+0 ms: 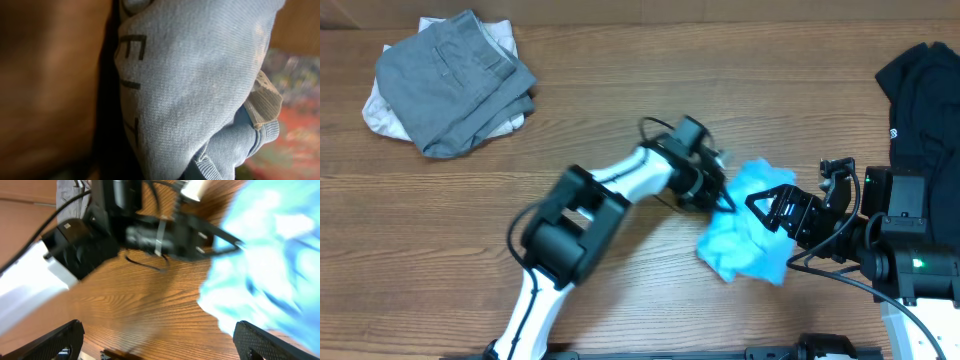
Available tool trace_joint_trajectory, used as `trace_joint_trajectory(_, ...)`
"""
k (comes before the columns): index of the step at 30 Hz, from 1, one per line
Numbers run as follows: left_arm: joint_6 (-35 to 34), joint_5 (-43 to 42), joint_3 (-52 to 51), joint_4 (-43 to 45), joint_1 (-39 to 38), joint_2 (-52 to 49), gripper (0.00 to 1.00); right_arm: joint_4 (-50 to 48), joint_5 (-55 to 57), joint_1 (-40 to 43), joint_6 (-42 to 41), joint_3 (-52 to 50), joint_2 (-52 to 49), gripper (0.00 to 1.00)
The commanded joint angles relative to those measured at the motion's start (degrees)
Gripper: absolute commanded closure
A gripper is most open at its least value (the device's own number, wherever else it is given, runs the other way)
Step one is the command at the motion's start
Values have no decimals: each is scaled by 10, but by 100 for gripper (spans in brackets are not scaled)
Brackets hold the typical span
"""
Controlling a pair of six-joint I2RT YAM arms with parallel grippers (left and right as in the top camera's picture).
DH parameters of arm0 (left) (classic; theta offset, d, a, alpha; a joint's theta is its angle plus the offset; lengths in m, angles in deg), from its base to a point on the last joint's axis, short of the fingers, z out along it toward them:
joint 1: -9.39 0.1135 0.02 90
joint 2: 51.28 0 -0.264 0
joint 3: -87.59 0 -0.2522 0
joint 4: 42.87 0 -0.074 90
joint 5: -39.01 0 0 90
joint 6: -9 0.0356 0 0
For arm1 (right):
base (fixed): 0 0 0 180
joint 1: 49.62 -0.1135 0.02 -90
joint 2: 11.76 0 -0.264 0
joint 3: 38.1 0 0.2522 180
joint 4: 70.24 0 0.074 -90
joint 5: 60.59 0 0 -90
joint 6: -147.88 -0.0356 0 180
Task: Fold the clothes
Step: 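Carry the bundle with the left gripper onto the grey clothing pile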
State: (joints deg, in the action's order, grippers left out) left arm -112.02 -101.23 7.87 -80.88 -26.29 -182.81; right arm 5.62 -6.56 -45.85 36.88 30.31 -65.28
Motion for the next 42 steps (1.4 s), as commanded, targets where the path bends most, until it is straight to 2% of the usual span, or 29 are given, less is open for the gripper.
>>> trace_joint_trajectory(1,0,145,-13,-30,89,-27,96,-3,0,1,5,5,8,0)
trace_joint_trajectory(7,39,179,-13,-94,207,-27,96,-3,12,1,5,5,8,0)
trace_joint_trajectory(13,145,172,-9,-109,327,-27,96,-3,14,1,5,5,7,0)
trace_joint_trajectory(19,231,177,10,-118,405,-27,96,-5,14,1,4,5,7,0)
trace_joint_trajectory(25,291,256,71,-160,427,-27,96,-10,14,1,2,5,7,0)
trace_joint_trajectory(28,294,266,124,-183,427,-27,96,-12,14,1,0,5,7,0)
trace_joint_trajectory(42,302,304,466,-340,428,-27,96,-16,14,1,0,5,7,0)
